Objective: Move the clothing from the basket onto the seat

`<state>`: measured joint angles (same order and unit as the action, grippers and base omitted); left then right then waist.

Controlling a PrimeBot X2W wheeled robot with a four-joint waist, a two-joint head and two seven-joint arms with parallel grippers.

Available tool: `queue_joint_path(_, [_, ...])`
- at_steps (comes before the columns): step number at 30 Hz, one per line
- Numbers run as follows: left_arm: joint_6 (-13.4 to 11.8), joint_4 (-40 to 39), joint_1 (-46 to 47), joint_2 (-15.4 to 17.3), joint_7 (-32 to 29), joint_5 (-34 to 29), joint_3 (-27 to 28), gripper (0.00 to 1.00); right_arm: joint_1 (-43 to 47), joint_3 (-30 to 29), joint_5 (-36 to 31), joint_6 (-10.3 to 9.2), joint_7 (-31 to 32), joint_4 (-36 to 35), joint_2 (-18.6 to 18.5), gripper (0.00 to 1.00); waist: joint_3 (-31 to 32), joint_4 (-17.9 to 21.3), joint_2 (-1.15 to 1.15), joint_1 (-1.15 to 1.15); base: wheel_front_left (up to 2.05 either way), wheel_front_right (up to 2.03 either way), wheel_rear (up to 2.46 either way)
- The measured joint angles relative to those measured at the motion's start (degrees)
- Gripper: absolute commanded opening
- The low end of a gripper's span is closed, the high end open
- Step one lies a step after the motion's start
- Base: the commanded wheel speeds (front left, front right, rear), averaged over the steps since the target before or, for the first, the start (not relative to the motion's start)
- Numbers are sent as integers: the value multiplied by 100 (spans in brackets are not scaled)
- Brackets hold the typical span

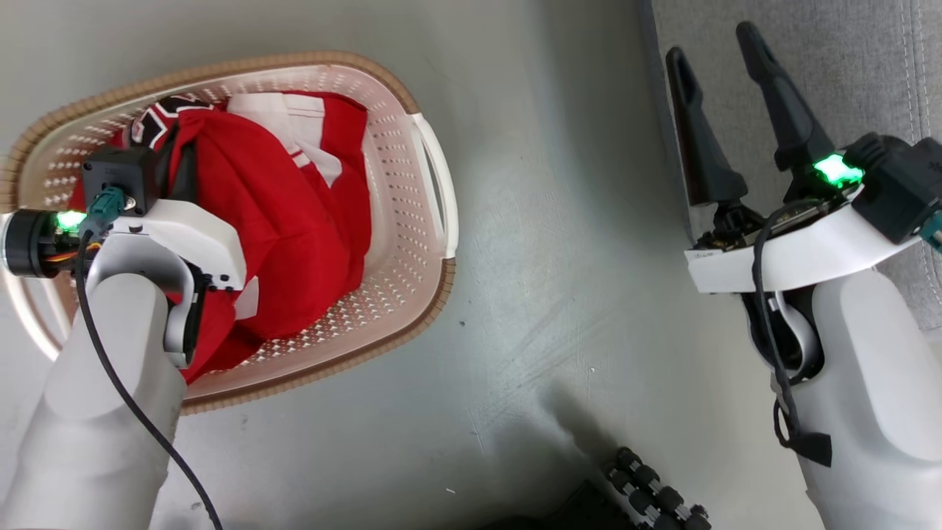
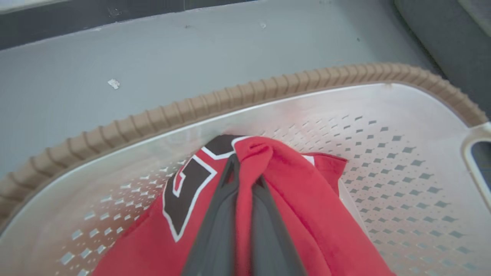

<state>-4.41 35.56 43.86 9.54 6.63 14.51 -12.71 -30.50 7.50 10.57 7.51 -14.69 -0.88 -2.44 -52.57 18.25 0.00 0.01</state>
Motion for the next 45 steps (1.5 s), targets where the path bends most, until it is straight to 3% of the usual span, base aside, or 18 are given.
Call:
queue_joint_path(10, [3,-353,-497,-245,636,378,296,0,-125,-148,-211,0,0,199,-8,100,453,-274,0,0,0,0,0])
queue_joint_path(26, [189,-905,-1434,-548,759,737,483,0,135,-77,-559,0,0,543,-149,100,1430,-825,0,0,0,0,0])
queue_joint_path(45, [508,-1699,-2363,-705,765,816,292,0,1291,-320,-610,0,0,762,-249,100,2900,-1527,0,0,0,0,0])
